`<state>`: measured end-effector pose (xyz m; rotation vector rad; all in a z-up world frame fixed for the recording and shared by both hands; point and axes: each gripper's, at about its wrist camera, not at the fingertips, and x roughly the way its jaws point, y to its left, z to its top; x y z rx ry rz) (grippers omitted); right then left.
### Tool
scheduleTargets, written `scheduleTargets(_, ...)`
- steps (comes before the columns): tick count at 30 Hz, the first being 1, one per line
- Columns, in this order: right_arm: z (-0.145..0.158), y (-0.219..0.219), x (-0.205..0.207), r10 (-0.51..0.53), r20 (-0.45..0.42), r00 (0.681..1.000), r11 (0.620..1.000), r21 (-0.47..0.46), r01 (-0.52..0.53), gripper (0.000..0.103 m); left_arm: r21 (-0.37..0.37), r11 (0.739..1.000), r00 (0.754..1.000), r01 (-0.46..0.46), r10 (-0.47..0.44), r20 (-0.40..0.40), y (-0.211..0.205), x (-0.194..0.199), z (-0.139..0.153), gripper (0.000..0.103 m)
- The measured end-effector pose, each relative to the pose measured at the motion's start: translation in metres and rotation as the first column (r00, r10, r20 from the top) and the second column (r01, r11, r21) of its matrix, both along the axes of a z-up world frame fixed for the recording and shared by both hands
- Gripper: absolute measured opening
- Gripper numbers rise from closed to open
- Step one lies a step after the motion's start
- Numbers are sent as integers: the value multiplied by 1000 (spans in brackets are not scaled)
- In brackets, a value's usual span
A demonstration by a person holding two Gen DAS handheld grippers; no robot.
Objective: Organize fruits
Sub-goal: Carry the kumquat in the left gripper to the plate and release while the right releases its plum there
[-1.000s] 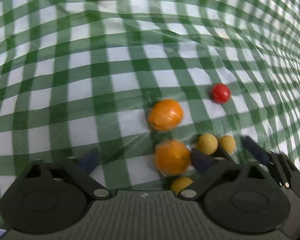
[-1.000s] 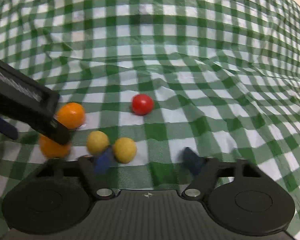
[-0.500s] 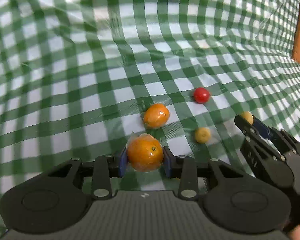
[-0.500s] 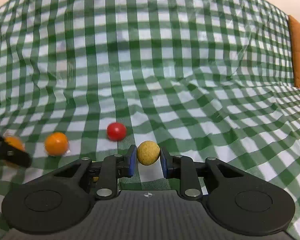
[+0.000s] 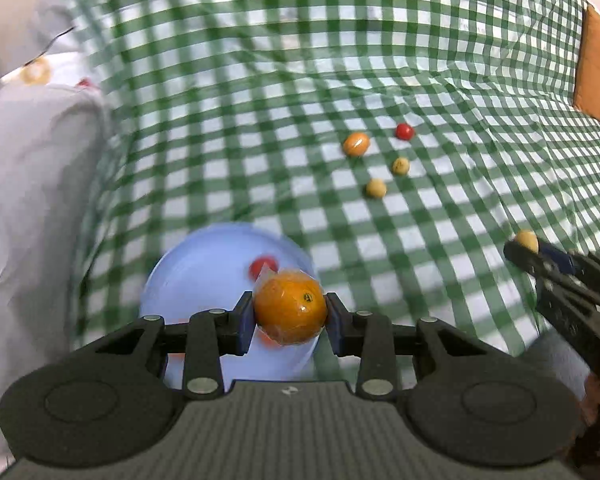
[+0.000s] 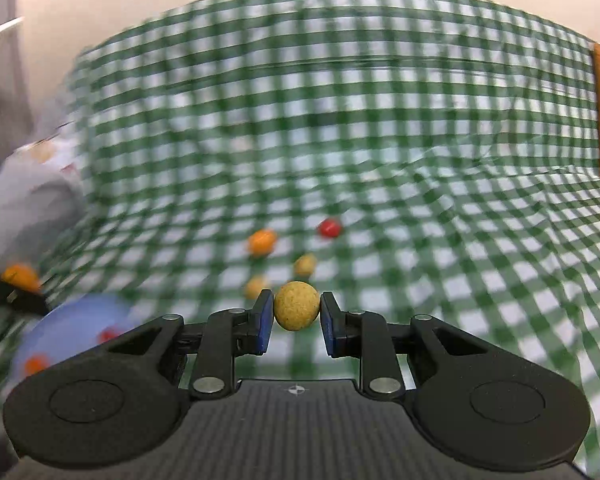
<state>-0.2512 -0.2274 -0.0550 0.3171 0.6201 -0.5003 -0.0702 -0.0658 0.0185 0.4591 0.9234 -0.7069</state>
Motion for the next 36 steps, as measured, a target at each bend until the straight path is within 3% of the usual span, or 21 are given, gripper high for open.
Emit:
scheduleTargets(5,36,62,-29,132,22,991,990,42,-133,26,-25,999,998,-35,36,48,57,-36,22,40)
scheduleTargets(13,78,135,-45,259,56,964,966,4,-259,26,-83,991,991,-104,110,72,120,-70,40,40)
scheduleTargets(23,91,166,-45,291,37,956,956,-40,-290,26,-121,983,985,-137,148,88,160,-77,50,40)
scheduleTargets(36,87,171,-37,311,-8,951,949,-54,-311,26,-107,981,984,-162,168,56,161,-62,47,40)
